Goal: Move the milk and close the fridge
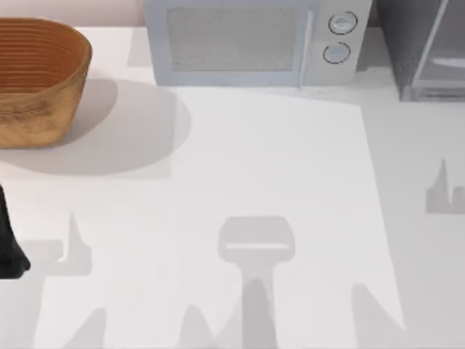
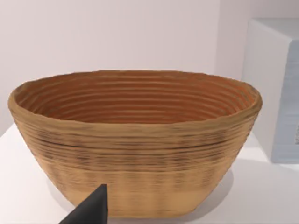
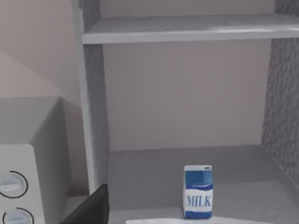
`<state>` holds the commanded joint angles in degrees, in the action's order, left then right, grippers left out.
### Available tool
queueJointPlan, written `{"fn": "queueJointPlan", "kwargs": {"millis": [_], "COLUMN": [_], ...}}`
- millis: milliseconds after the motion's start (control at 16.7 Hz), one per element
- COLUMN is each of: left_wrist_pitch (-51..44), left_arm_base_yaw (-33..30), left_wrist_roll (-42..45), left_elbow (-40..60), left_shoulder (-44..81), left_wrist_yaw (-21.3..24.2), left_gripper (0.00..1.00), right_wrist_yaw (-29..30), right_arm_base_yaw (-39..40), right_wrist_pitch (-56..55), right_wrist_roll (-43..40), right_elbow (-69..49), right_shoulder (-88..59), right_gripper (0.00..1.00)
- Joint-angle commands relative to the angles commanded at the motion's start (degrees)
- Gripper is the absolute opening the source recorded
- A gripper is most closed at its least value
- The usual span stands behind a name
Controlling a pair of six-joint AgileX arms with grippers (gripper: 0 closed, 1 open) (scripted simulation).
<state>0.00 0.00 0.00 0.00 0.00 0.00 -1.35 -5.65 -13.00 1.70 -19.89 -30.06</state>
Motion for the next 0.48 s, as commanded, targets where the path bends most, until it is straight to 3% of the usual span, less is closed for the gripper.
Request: {"fn": "queueJointPlan", "kwargs": {"millis": [240,480], "left_wrist_pitch": [0.0,0.0], "left_arm_base_yaw": [0.0,0.0], "left_wrist_roll": [0.0,0.0], "left_elbow": [0.0,0.0], "left_shoulder": [0.0,0.0], "left_wrist_yaw": [0.0,0.0], "left_gripper": [1.0,1.0], "right_wrist_yaw": [1.0,1.3], "right_arm_base_yaw": [3.1,5.3], "right_wrist_pitch": [7.9,12.4], "right_wrist_roll": [-1.1,-1.7], "right_elbow": [11.6,18.9], "right_shoulder": [19.2,28.9], "right_gripper": [1.0,1.0]}}
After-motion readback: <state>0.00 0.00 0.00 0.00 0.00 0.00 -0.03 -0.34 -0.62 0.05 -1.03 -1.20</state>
